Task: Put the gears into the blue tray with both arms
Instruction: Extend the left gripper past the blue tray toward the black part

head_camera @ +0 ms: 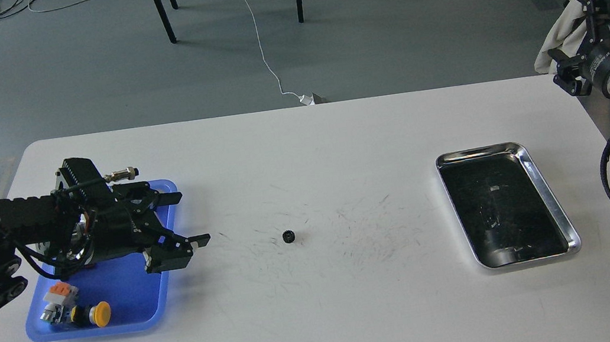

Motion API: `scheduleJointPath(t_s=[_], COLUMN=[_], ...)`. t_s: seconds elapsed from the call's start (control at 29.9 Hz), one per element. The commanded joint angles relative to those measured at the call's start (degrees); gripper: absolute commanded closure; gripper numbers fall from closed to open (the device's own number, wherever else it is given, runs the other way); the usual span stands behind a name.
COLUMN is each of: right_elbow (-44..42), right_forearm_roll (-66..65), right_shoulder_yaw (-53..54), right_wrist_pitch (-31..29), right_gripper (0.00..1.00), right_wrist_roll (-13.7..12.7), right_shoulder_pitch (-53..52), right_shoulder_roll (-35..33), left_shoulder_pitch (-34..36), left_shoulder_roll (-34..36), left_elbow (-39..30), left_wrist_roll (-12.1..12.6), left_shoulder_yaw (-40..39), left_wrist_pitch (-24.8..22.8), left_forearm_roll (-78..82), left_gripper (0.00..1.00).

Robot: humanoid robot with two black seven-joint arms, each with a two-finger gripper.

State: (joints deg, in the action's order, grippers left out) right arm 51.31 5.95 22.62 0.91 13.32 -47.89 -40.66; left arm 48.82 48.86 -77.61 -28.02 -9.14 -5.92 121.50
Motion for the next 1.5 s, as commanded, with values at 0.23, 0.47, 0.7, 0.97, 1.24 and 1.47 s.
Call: scheduleJointPath(t_s=[0.23,0.47,0.7,0.97,1.24,1.47], right_elbow=[-0.1,-0.1,-1.1,-1.6,-2.4,-2.8], right_forearm_roll=[-0.1,0.0,0.2,0.2,0.1,0.2], right_shoulder_yaw=[0.0,0.2,2.6,4.4,5.0,5.0], right_wrist_pitch=[0.5,0.5,0.4,0.4,0.4,0.4], right_gripper=[0.03,0.03,0.03,0.03,0.03,0.03], right_wrist_roll=[0.1,0.0,0.0,0.0,0.1,0.2], right_shoulder_pitch=[0.2,0.2,1.7,3.4,4.0,4.6], right_shoulder_roll=[0.1,0.4,0.8,0.9,0.8,0.8], left_shoulder_pitch=[0.8,0.1,-0.2,0.0,0.0,0.7], left_shoulder_roll=[-4.4,-6.6,-13.3,-19.8,-25.5,-27.9], left_elbow=[-0.3,-0.4,2.1,8.9,15.8,20.2], left_wrist_roll=[0.0,0.0,0.0,0.0,0.0,0.0], left_shoulder_yaw=[-3.6,-2.8,-1.6,2.5,4.2,9.9], left_wrist_pitch=[-1.8,-0.6,2.9,3.1,4.1,10.7], left_forearm_roll=[-6.4,2.3,3.5,3.5,3.5,3.5], left_gripper=[0.06,0.02,0.02,0.07,0.13,0.16])
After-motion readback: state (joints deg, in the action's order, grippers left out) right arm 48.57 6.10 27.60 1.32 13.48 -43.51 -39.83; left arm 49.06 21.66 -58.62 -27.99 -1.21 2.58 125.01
